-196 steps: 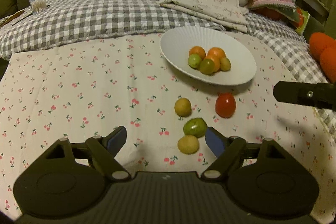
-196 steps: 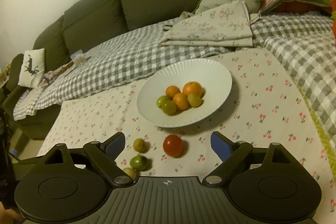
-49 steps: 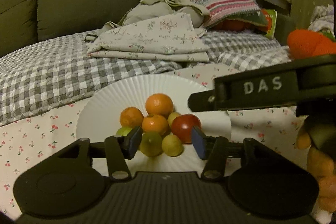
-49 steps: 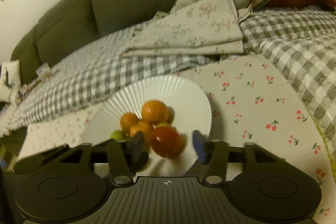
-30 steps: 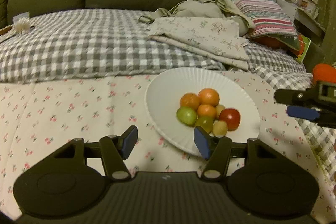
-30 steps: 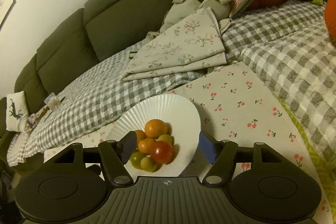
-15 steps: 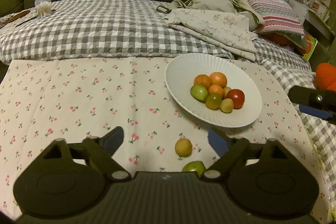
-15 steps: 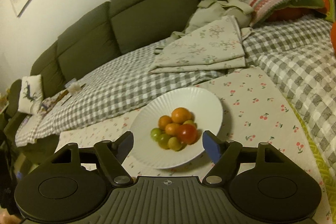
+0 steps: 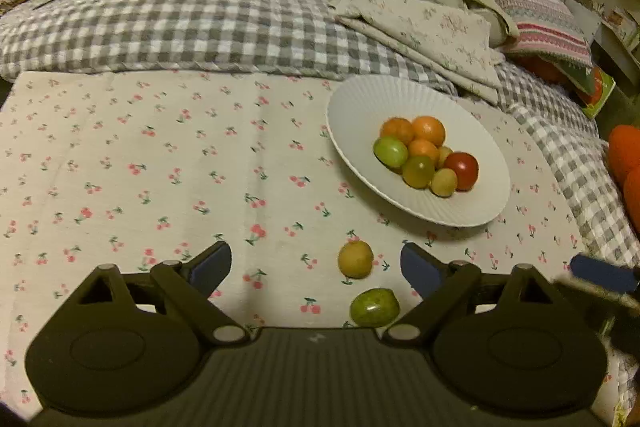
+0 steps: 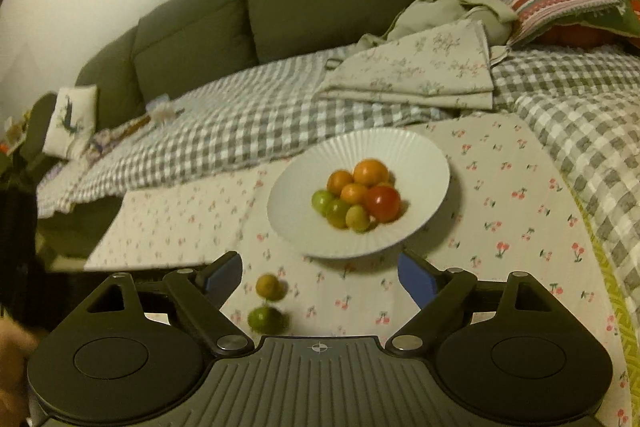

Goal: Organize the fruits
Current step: 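Withdraw both open tools from the bowl toward the last two fruits, then grasp a yellow fruit with the left tool while the right tool grasps a green lime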

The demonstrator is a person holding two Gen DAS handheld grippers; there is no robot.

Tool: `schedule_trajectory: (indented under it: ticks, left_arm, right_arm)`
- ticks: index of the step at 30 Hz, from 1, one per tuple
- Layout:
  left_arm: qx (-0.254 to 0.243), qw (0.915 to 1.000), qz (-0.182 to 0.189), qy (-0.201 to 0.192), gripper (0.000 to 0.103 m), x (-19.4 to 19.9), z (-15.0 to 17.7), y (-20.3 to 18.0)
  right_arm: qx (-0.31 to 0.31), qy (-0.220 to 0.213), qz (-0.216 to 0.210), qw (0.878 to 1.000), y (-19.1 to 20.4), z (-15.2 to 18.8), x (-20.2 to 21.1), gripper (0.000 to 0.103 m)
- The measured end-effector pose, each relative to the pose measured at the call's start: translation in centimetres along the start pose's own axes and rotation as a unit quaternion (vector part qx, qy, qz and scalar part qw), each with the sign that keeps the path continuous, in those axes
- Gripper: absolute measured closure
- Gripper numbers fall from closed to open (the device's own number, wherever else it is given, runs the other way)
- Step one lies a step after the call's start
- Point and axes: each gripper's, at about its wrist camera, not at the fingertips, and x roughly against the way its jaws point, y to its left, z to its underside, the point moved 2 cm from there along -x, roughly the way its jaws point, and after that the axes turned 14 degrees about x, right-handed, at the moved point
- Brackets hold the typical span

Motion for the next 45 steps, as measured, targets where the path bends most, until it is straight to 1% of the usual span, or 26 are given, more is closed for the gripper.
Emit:
schedule_trajectory:
  ticks: [2, 6, 9, 11, 14, 16, 17, 18, 19, 20, 22, 25, 28, 32, 37, 40, 45]
  left_arm:
    - [-0.006, 1.0, 0.001, 0.003, 0.016, -0.6, 0.1, -0.4]
    - [-0.018, 0.9998, 0.004, 0.009, 0.027, -2.2, 0.4, -1.1]
    - [-0.034, 0.9993, 0.006, 0.011, 0.036, -3.1, 0.6, -1.7]
    - [-0.044, 0.999, 0.006, 0.01, 0.039, -3.6, 0.7, -2.1]
    - [-0.05, 0.9986, 0.004, 0.013, 0.05, -4.3, 0.8, -2.3]
    - [-0.058, 0.9982, 0.002, 0.017, 0.064, -4.8, 1.1, -2.4]
    - [-0.062, 0.9978, 0.001, 0.021, 0.066, -5.1, 1.3, -2.5]
    - [-0.065, 0.9976, 0.005, 0.024, 0.071, -5.3, 1.5, -2.7]
    - [-0.068, 0.9974, 0.008, 0.024, 0.078, -5.3, 1.6, -2.8]
    - [-0.071, 0.9972, 0.009, 0.023, 0.08, -5.2, 1.6, -2.9]
    - [-0.069, 0.9975, 0.004, 0.019, 0.08, -5.0, 1.5, -2.9]
    - [-0.037, 0.999, 0.009, 0.021, 0.08, -4.4, 0.8, -1.9]
    - [-0.023, 0.9996, -0.008, 0.014, 0.08, -3.5, 0.4, -1.0]
    - [0.001, 0.9998, -0.013, 0.018, 0.08, -2.5, 0.2, 0.1]
    - [0.006, 0.9991, -0.042, 0.002, 0.08, -1.2, -0.1, 1.1]
    - [0.015, 0.9988, -0.047, -0.002, 0.08, -0.7, -0.4, 1.6]
    - [0.033, 0.9983, -0.048, 0.001, 0.08, -0.7, -0.7, 2.2]
  right_arm:
    - [0.01, 0.018, -0.009, 1.0, 0.6, 0.5, -0.6, 0.016]
    - [-0.002, 0.055, -0.024, 0.998, 0.9, 1.5, -2.2, 0.016]
    - [0.01, 0.063, -0.019, 0.998, 1.3, 1.8, -2.6, 0.016]
    - [0.01, 0.066, -0.02, 0.998, 1.4, 1.9, -2.9, 0.016]
    - [0.017, 0.072, -0.015, 0.997, 1.5, 2.1, -3.3, 0.016]
    - [0.021, 0.076, -0.015, 0.997, 1.6, 2.2, -3.5, 0.016]
    - [0.024, 0.077, -0.016, 0.997, 1.7, 2.2, -3.6, 0.017]
    - [0.027, 0.079, -0.018, 0.996, 1.8, 2.3, -3.7, 0.017]
    - [0.031, 0.08, -0.018, 0.996, 2.0, 2.3, -3.9, 0.017]
    - [0.037, 0.082, -0.018, 0.996, 2.2, 2.3, -4.0, 0.017]
    - [0.044, 0.084, -0.018, 0.995, 2.5, 2.4, -4.3, 0.018]
    - [0.052, 0.088, -0.018, 0.995, 2.7, 2.6, -4.7, 0.02]
    - [0.062, 0.088, -0.02, 0.994, 2.9, 2.7, -5.0, 0.021]
    - [0.075, 0.086, -0.023, 0.993, 3.3, 2.7, -5.6, 0.022]
    - [0.094, 0.08, -0.033, 0.992, 4.4, 2.8, -6.8, 0.022]
    - [0.107, 0.082, -0.035, 0.99, 5.2, 3.1, -7.8, 0.027]
    - [0.128, 0.078, -0.039, 0.988, 6.5, 3.6, -9.2, 0.036]
